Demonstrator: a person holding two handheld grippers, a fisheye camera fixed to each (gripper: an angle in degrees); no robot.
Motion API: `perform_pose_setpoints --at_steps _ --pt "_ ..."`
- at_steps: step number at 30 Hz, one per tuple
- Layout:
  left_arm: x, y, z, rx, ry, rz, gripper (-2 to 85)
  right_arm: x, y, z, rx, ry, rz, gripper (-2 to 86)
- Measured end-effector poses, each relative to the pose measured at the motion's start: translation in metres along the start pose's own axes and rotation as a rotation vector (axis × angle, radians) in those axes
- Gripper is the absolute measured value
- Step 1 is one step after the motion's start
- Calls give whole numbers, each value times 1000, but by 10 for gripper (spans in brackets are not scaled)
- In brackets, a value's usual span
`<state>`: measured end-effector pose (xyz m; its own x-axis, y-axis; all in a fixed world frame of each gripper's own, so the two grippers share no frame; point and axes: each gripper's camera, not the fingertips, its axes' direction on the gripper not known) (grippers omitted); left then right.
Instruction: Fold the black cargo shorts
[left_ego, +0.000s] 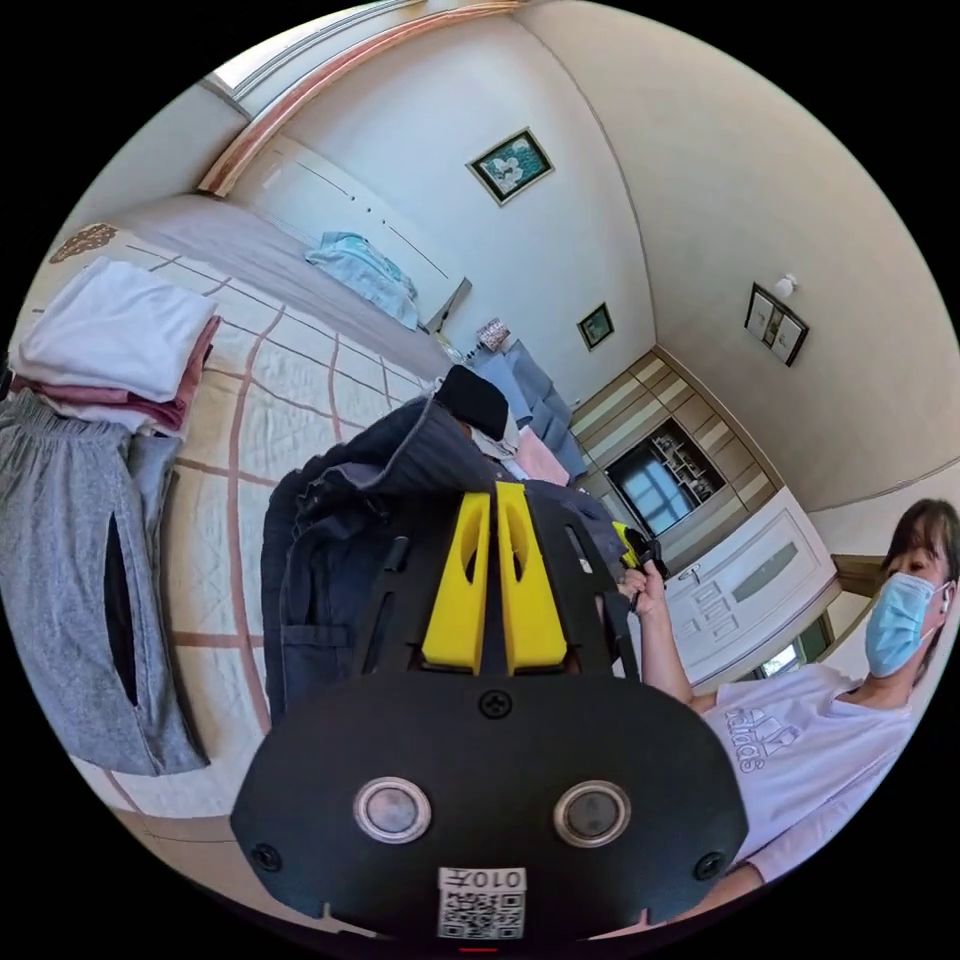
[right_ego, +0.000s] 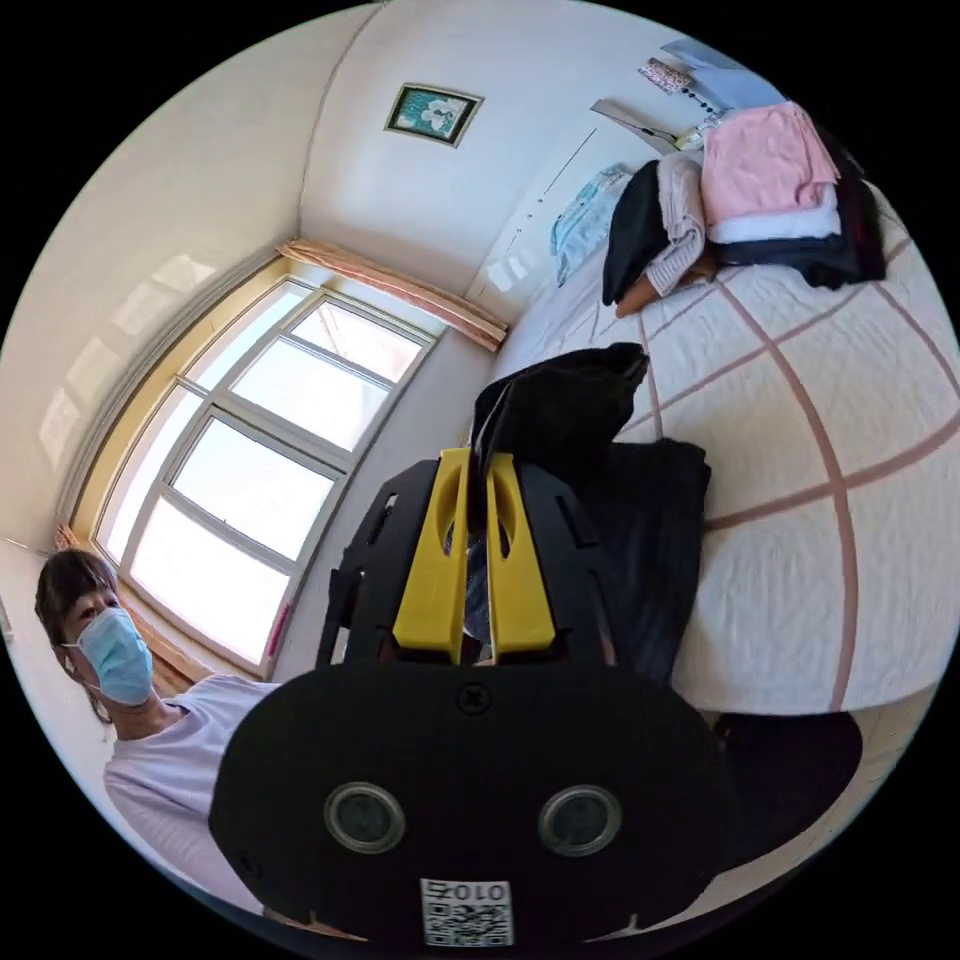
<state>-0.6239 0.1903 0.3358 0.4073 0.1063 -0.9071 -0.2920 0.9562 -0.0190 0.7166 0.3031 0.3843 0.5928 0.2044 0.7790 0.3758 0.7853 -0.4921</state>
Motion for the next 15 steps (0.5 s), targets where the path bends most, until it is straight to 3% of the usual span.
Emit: perform_pose_setpoints --at_steps 2,5,11,15 --pt "-26 32 5 -67 -25 -64 3 48 56 27 -136 117 153 45" --pt "-77 79 16 -148 -18 -216 3 92 100 45 -152 27 302 43" --pt "-47 69 18 -179 -74 -107 3 50 93 23 -70 -37 155 42" --pt "-27 75 26 -216 -91 -81 3 46 106 23 -138 169 136 39"
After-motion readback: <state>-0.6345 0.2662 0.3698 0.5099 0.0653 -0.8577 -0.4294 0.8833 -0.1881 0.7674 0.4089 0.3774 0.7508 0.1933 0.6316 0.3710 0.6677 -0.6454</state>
